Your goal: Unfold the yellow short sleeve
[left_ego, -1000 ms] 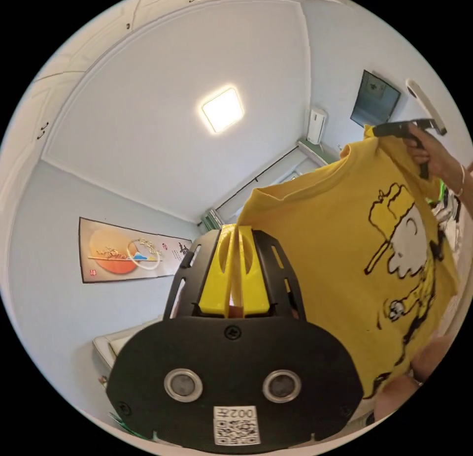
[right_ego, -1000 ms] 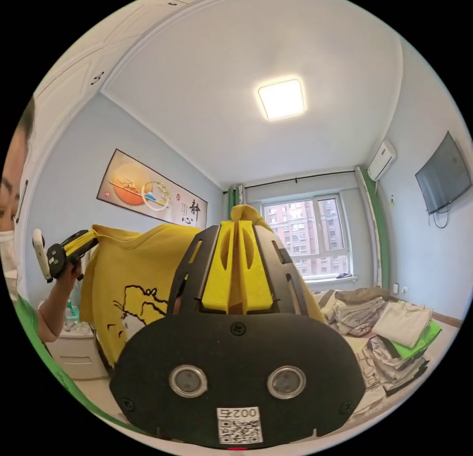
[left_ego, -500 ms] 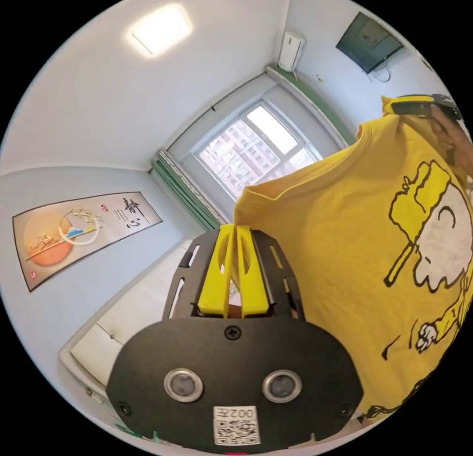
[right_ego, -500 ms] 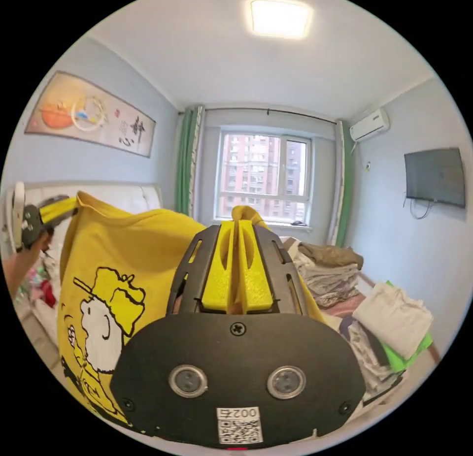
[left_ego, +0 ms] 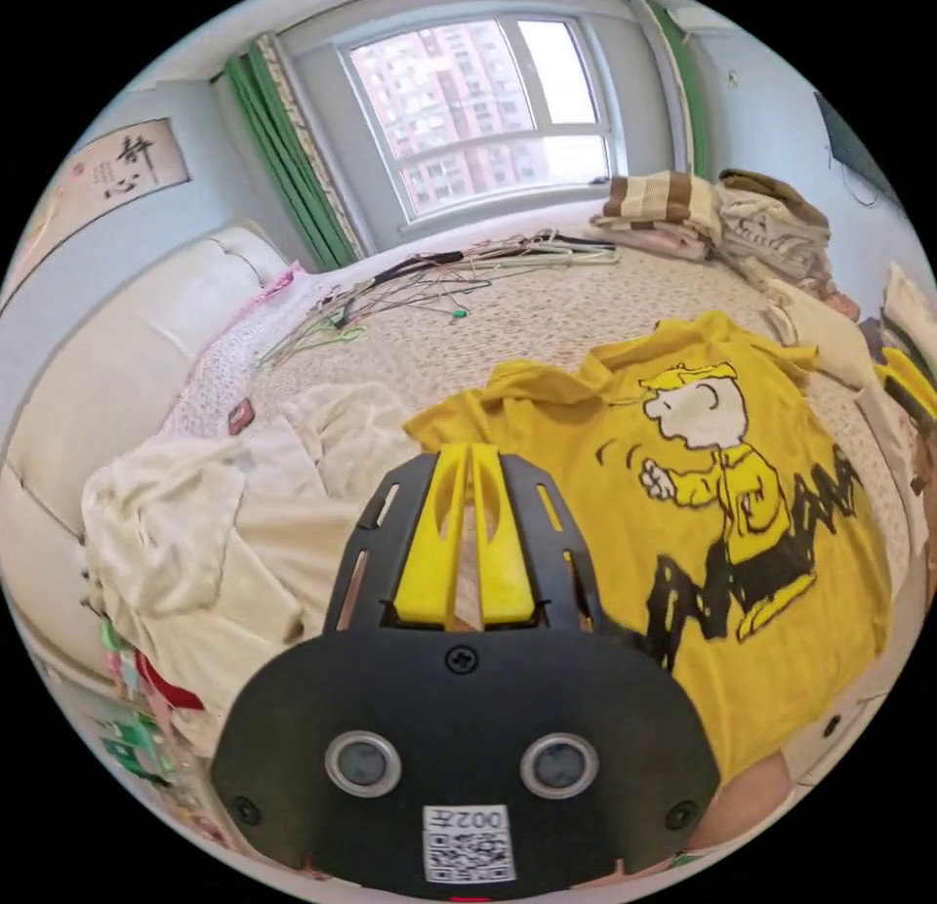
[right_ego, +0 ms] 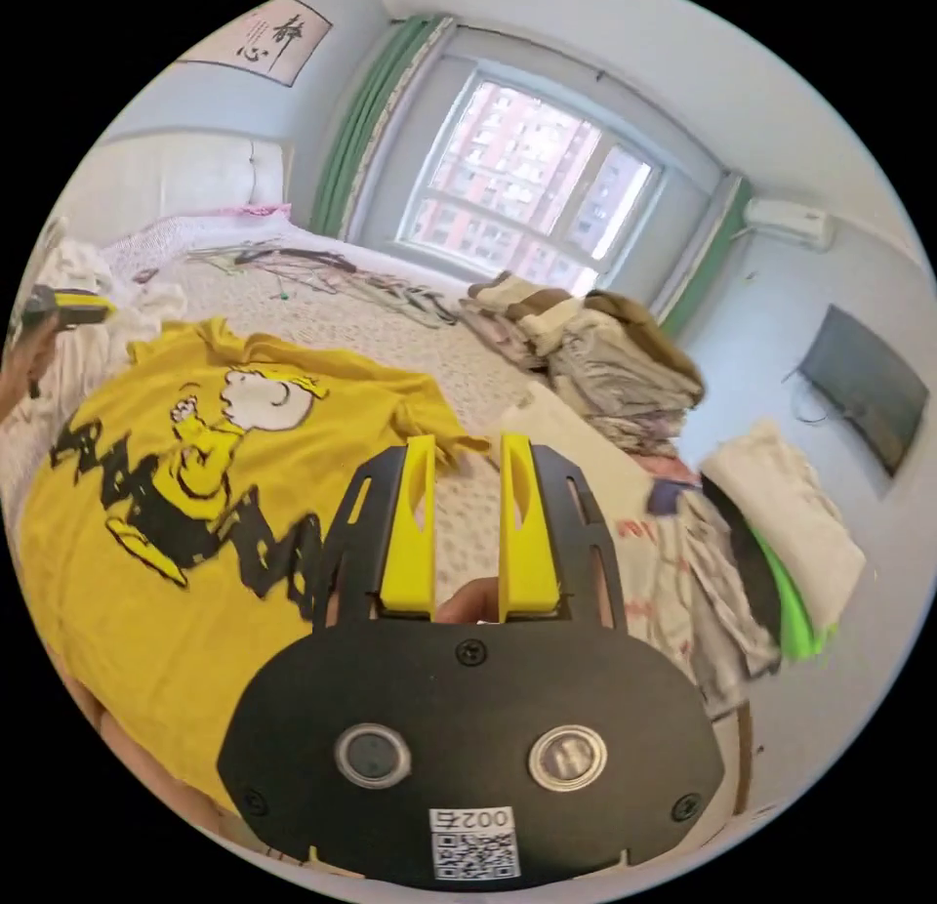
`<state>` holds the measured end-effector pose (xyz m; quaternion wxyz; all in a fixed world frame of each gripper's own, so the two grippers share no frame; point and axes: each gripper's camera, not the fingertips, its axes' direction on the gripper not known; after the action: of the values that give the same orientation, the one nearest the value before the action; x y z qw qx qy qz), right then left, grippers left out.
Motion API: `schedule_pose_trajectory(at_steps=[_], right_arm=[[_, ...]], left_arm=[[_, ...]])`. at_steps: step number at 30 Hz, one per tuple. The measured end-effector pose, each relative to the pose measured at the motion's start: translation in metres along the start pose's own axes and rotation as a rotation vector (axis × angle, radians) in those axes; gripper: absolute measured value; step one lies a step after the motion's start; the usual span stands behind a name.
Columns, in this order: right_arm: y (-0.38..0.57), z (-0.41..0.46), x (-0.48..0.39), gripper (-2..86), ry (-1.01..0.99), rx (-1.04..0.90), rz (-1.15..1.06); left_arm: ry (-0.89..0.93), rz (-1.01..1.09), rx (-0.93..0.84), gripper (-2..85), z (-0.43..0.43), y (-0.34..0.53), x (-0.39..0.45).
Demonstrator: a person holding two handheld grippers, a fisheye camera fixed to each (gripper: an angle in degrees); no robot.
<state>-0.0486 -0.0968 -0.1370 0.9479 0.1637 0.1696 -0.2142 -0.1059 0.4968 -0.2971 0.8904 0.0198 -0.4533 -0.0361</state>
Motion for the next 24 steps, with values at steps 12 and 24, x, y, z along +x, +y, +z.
schedule_pose_trajectory(at_steps=[12, 24], right_arm=[[0.226, -0.113, -0.046, 9.7, -0.348, -0.153, 0.316], [0.233, -0.124, -0.072, 10.4, -0.359, -0.178, 0.397]], left_arm=[[0.695, -0.489, -0.005, 4.3, -0.049, 0.250, -0.138], [0.749, -0.440, -0.083, 4.8, -0.036, 0.208, -0.178]])
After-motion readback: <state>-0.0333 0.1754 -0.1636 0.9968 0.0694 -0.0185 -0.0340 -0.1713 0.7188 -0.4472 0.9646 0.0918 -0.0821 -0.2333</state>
